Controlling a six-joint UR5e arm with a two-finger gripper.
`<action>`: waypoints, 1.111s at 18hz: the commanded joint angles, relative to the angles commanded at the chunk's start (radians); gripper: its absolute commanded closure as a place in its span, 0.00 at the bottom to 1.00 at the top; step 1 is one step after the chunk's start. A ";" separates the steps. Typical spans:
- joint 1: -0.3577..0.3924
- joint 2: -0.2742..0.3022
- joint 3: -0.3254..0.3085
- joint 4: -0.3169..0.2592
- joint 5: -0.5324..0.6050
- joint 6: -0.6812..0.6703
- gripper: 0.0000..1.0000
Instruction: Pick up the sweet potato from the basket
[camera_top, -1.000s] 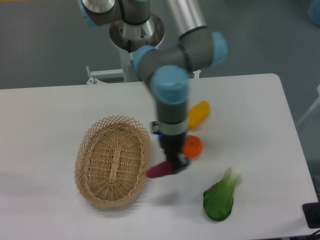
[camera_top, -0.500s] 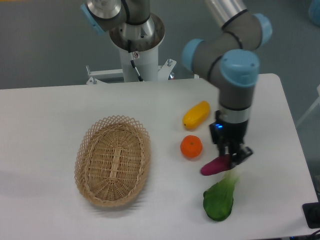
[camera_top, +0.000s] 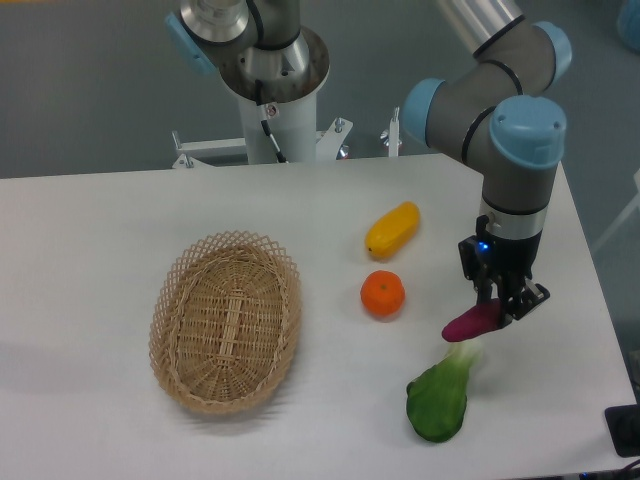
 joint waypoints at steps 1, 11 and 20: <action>-0.005 -0.003 0.000 0.002 0.000 -0.005 0.55; -0.066 -0.058 0.067 -0.005 0.115 0.002 0.55; -0.114 -0.110 0.137 -0.011 0.179 -0.012 0.55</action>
